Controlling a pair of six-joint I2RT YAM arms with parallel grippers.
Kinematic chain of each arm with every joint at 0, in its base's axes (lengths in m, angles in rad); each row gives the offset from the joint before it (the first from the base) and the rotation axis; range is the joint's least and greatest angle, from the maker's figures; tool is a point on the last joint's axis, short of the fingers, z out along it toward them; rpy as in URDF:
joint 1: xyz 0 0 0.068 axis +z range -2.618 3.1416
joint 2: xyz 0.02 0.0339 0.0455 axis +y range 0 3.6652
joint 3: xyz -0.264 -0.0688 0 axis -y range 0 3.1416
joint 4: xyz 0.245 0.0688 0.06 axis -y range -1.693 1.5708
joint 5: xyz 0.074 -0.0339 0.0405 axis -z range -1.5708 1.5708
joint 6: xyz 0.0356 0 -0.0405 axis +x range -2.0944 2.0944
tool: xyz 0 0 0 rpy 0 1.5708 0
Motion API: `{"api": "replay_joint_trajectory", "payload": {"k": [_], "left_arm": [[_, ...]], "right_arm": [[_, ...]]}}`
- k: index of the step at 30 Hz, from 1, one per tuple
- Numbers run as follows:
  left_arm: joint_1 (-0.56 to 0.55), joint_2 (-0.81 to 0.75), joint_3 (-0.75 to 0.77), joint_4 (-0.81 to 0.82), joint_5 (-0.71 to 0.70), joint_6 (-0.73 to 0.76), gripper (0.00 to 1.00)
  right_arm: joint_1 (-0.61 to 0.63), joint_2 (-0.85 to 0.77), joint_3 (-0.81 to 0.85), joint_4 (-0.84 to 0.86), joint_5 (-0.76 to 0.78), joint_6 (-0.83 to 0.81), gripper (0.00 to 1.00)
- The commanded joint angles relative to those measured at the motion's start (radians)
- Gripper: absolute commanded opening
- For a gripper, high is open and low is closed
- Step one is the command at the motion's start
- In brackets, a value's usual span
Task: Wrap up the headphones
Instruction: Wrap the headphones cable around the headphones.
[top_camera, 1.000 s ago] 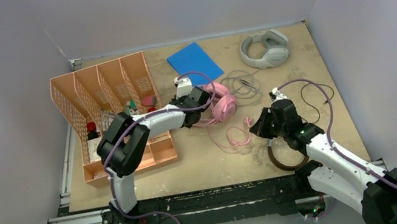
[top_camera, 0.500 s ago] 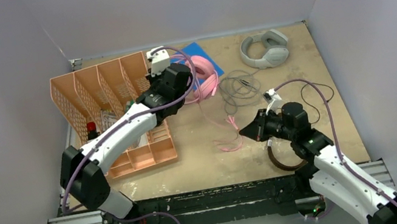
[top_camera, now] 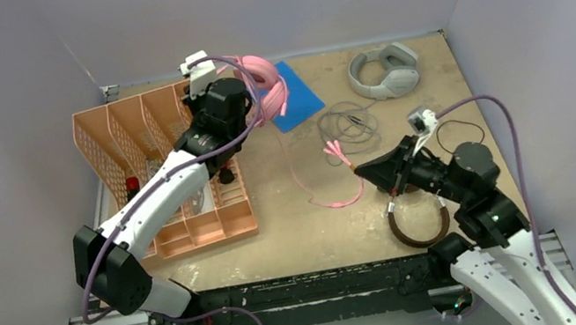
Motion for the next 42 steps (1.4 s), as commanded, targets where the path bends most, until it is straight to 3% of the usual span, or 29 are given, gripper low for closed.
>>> {"api": "replay_joint_trajectory", "payload": {"k": [1,5,9,12,20,24,29,32,37,42], "left_arm": [[0.006,-0.151,0.041,0.119,0.000,-0.013,0.00],[0.006,-0.210,0.103,0.112,0.007,0.043,0.00],[0.006,-0.202,0.137,0.134,-0.028,0.114,0.00],[0.007,-0.157,0.164,0.151,-0.026,0.101,0.00],[0.024,0.007,0.258,0.244,0.000,-0.054,0.00],[0.023,0.070,0.290,0.280,0.029,-0.055,0.00],[0.035,0.111,0.165,0.429,0.068,0.029,0.00],[0.041,0.146,0.122,0.469,0.125,0.002,0.00],[0.037,0.181,0.083,0.464,0.201,-0.076,0.00],[-0.001,0.164,0.038,0.440,0.272,-0.048,0.00]], "right_arm": [[0.004,-0.031,0.089,-0.138,0.180,-0.030,0.00],[0.004,-0.041,0.079,-0.054,0.104,-0.057,0.00],[0.004,0.043,0.181,0.103,-0.172,-0.060,0.00],[0.004,0.150,0.311,0.118,-0.355,-0.048,0.00],[0.004,0.236,0.499,0.206,-0.456,0.084,0.00],[0.005,0.231,0.571,0.213,-0.387,0.098,0.00],[0.004,0.282,0.832,0.041,-0.287,0.025,0.00],[0.004,0.315,0.940,0.034,-0.251,0.022,0.00],[0.004,0.356,1.001,0.097,-0.217,0.073,0.00],[0.004,0.417,1.048,0.084,-0.137,0.069,0.00]]}}
